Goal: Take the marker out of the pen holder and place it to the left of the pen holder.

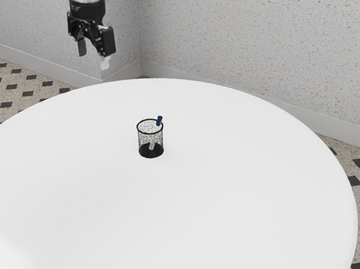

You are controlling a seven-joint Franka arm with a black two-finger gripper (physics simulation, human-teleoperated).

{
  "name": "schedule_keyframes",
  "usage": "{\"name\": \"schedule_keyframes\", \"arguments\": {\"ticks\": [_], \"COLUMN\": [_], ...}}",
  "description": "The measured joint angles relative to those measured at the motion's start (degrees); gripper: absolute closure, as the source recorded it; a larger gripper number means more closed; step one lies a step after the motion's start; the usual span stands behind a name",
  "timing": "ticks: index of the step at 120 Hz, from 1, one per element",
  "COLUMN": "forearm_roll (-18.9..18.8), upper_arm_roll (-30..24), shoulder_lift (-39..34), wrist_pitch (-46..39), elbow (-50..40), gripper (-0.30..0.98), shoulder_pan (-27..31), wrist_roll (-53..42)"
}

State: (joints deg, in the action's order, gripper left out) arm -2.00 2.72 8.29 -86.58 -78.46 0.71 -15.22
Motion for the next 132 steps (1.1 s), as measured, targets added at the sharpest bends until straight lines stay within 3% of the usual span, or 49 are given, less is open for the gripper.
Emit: {"name": "schedule_keyframes", "arguments": {"ticks": [35, 48, 58, 72, 82, 104, 132], "forearm_roll": [-0.8, -6.6, -14.7, -26.8, -32.1, -36.3, -37.3], "upper_arm_roll": [-0.6, -5.5, -11.2, -17.2, -22.0, -29.8, -31.2], "shoulder_lift": [2.7, 16.9, 25.5, 33.8, 37.9, 44.6, 48.6], "wrist_pitch": [0.3, 0.5, 0.5, -0.5, -1.9, -5.9, -8.8], "elbow": [1.3, 15.2, 23.2, 28.5, 30.8, 32.9, 33.6], "gripper": [0.0, 0.0, 0.0, 0.0, 0.0, 0.0, 0.0], "shoulder_pan": [-0.5, -0.5, -0.8, -0.5, 1.3, 7.3, 7.8], "wrist_roll": [-0.3, -4.1, -8.6, -15.0, -19.3, -28.0, -36.6]}}
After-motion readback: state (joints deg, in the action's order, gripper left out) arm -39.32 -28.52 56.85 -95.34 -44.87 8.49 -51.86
